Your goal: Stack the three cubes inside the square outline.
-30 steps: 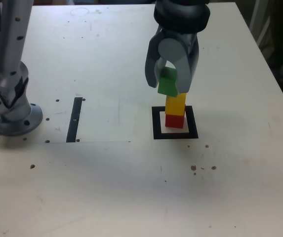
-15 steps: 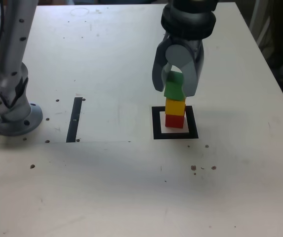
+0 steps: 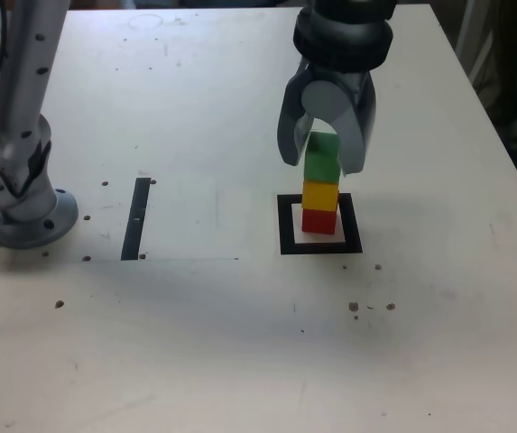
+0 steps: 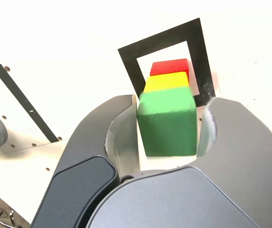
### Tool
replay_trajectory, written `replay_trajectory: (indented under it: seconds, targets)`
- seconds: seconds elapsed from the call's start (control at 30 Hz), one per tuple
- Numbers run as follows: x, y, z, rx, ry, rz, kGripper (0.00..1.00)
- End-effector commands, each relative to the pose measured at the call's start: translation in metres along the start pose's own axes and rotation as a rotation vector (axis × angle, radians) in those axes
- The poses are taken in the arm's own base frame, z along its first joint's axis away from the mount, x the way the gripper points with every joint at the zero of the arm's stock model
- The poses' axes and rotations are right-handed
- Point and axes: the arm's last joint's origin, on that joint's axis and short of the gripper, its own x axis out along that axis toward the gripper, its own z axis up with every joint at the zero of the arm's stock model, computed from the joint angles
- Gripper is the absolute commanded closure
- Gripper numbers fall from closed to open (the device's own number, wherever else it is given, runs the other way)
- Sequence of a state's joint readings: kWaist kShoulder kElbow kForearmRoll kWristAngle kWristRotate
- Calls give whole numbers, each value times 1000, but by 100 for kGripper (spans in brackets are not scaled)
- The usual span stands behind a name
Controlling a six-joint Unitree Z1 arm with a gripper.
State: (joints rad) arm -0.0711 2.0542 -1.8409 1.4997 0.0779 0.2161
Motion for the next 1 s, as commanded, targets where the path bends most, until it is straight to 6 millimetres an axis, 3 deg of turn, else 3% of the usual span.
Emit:
replay_trajectory:
  seconds: [0.0, 0.23, 0.37, 0.73, 0.87, 0.97]
  targets:
    - [1, 1, 0, -2, 2, -2, 1]
    - [-1, 0, -4, -3, 5, -1, 1]
    - [-14, -2, -20, -9, -15, 18, 1]
    - [-58, -16, -121, -37, -89, 53, 1]
    - [-56, -23, -150, -45, -83, 46, 1]
    - [-42, -28, -169, -59, -46, 39, 1]
